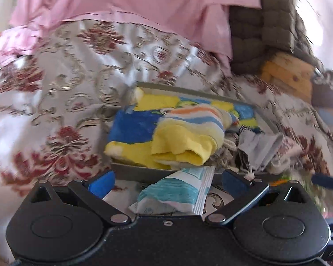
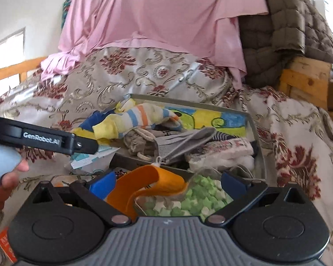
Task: Organize soft objects
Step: 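Grasp the teal-white packet with the left gripper while the right gripper grasps the orange strap, then carry the packet with the left gripper while the right gripper carries the orange strap over the picture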
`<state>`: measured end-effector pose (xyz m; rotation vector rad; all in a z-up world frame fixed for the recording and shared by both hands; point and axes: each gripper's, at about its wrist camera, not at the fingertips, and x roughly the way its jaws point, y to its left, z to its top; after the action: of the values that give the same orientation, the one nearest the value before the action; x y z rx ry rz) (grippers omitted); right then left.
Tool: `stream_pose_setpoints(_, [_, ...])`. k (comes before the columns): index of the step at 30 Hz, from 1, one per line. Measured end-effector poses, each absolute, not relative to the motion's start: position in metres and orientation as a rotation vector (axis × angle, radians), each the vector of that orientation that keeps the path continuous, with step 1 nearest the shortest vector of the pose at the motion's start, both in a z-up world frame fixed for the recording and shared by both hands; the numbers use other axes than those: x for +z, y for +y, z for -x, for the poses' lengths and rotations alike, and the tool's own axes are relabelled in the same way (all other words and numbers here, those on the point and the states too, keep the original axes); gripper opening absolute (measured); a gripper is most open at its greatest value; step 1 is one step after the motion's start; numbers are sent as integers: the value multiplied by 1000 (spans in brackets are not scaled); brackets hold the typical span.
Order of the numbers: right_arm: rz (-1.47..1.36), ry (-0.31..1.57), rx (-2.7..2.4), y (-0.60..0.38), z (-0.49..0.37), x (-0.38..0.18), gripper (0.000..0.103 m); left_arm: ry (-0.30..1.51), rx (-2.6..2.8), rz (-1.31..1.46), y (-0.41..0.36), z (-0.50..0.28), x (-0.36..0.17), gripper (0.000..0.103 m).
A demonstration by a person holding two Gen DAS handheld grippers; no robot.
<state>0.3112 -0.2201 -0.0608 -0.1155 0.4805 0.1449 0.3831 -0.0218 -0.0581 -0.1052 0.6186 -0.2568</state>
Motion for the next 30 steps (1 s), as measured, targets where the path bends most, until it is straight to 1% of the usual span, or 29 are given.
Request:
stream_pose_setpoints(7, [189, 507, 181, -205, -327, -65, 103, 686, -372, 108, -27, -406, -76, 102])
stream_pose_setpoints(10, [223, 511, 186, -200, -331, -67, 102, 694, -403, 98, -30, -412, -82, 99])
stream_pose_setpoints(14, [219, 524, 199, -199, -336, -65, 99, 724, -409, 100, -30, -421, -92, 91])
stream_pose_setpoints(16, [220, 532, 203, -198, -339, -65, 95, 755, -414, 137, -27, -426, -98, 87])
stream_pose_setpoints(20, [226, 557, 218, -196, -340, -69, 80, 781, -408, 188, -21, -431, -106, 81])
stream_pose_setpoints(23, [215, 554, 222, -196, -338, -70, 77, 784, -407, 210, -18, -432, -105, 77])
stream_pose_setpoints(27, [197, 562, 229, -198, -337, -72, 68, 795, -407, 254, -13, -432, -105, 70])
stream_pose_setpoints(28, [197, 557, 225, -199, -337, -71, 66, 794, -408, 260, -13, -432, -105, 69])
stream_pose_setpoints(30, [188, 553, 221, -200, -336, -71, 55, 794, -405, 259, -15, -431, -105, 67])
